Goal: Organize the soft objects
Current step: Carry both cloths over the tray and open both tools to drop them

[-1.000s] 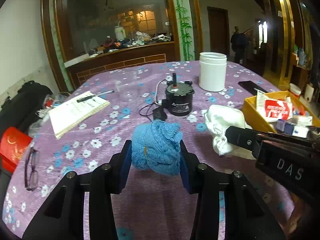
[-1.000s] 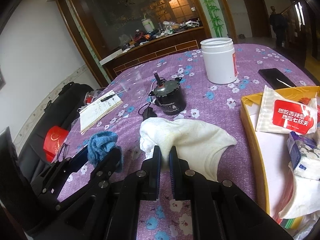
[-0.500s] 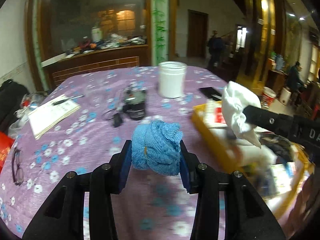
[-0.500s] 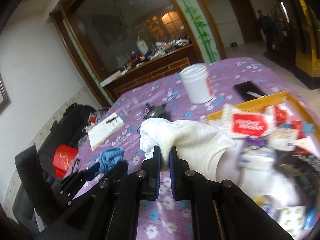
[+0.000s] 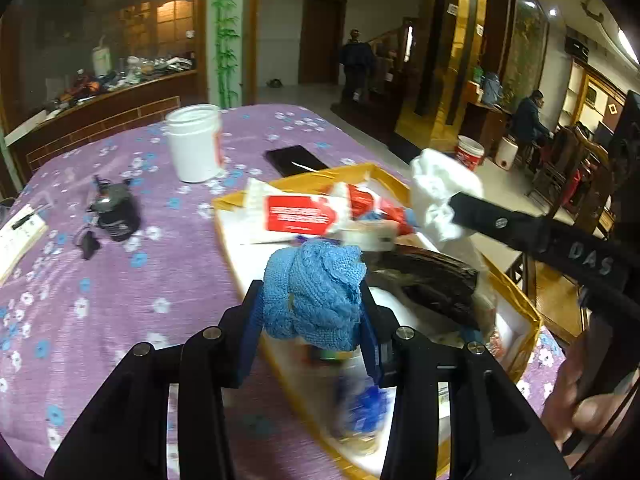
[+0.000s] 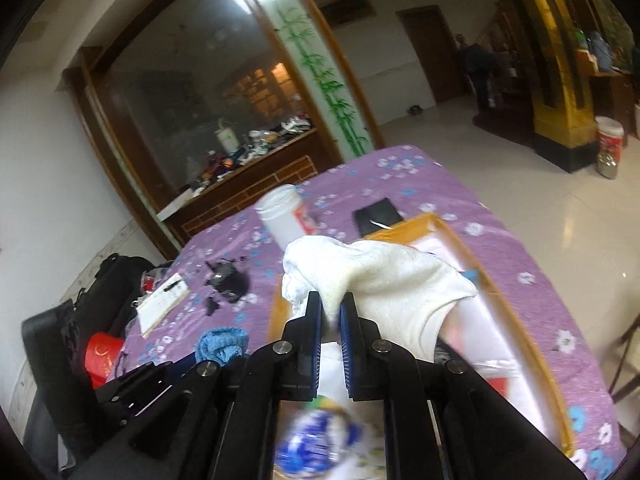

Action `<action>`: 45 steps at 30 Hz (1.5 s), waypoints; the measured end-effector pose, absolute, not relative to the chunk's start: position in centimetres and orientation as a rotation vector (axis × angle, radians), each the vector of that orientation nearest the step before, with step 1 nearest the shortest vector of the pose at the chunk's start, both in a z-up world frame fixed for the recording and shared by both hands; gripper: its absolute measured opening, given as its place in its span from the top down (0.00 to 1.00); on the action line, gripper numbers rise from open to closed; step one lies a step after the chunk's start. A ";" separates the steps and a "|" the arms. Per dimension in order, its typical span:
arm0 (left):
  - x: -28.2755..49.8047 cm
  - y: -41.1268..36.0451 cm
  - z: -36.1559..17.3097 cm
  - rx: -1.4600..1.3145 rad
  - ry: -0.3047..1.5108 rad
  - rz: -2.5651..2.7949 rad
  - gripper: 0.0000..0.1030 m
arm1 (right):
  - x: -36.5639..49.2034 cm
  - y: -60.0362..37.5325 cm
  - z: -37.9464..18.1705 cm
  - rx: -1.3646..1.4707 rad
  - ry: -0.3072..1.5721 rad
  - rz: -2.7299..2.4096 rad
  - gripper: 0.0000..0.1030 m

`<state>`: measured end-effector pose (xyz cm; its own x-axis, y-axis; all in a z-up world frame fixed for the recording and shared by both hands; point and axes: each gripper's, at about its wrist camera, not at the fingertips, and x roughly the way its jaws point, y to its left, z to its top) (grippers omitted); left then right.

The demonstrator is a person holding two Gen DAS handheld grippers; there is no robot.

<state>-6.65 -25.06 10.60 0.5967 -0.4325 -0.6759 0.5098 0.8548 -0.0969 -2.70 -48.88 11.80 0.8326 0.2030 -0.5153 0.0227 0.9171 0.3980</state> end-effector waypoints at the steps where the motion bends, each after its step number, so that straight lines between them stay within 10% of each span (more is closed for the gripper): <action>1: -6.8 -25.8 10.4 0.117 0.758 -0.556 0.60 | -2.7 -49.4 11.4 0.409 0.591 0.090 0.90; 45: -7.5 -29.0 5.8 0.265 0.758 -0.513 0.59 | -0.6 -49.8 4.5 0.359 0.779 0.013 0.89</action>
<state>-7.52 -29.02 5.76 0.6120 -0.3461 -0.7111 0.5321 0.8454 0.0464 -0.61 -49.82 4.54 0.7144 0.1426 -0.6850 0.1203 0.9394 0.3211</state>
